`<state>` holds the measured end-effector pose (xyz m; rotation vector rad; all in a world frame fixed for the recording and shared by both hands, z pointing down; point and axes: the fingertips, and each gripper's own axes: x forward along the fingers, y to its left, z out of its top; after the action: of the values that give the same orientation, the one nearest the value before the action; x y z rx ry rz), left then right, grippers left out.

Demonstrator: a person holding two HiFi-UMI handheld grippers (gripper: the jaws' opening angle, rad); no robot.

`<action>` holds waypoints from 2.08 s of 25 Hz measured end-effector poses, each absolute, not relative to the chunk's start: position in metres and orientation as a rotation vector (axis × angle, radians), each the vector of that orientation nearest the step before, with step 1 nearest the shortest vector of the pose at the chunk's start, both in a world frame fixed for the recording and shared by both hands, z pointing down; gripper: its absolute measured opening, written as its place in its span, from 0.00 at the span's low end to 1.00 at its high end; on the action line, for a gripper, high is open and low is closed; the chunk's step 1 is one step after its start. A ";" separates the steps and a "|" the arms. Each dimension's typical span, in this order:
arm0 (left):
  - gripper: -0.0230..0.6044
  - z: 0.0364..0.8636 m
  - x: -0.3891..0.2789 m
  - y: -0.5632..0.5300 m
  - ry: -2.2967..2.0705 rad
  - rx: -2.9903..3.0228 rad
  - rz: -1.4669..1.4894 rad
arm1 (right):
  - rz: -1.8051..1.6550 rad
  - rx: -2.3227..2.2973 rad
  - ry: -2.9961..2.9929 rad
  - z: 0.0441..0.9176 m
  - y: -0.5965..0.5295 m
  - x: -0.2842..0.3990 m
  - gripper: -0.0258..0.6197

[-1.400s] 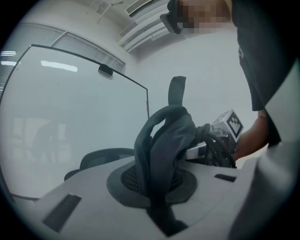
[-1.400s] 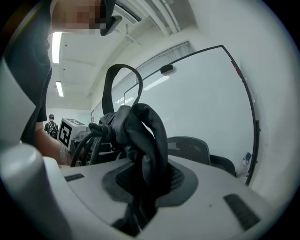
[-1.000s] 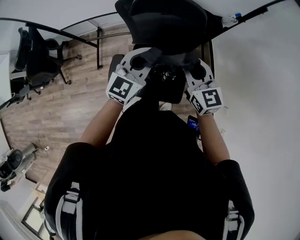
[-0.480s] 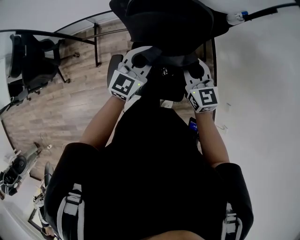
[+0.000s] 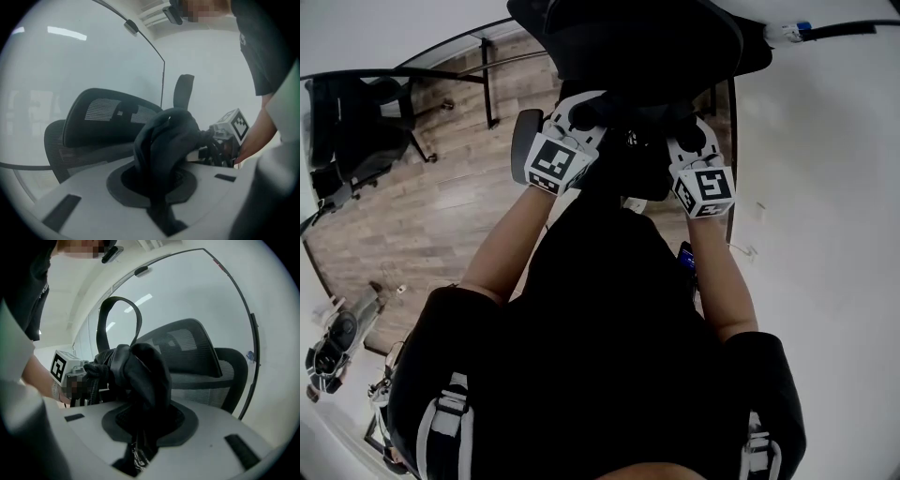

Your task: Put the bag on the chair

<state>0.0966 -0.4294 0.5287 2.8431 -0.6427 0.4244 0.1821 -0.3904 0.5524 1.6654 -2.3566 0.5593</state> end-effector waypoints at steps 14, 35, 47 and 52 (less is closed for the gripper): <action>0.09 0.619 0.098 -0.464 -0.627 2.754 0.533 | 0.728 1.639 -2.249 0.643 -0.422 0.182 0.16; 0.09 0.715 0.109 -0.505 -0.606 2.657 0.641 | 0.933 1.642 -2.141 0.739 -0.460 0.193 0.17; 0.10 0.750 0.116 -0.540 -0.611 2.638 0.691 | 1.049 1.637 -2.078 0.773 -0.491 0.202 0.21; 0.10 0.767 0.118 -0.547 -0.609 2.631 0.730 | 1.059 1.621 -2.029 0.786 -0.497 0.205 0.22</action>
<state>0.1177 -0.5469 0.7672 2.6312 -0.6087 0.7299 0.2055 -0.4971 0.7863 1.6208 -2.0290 1.0586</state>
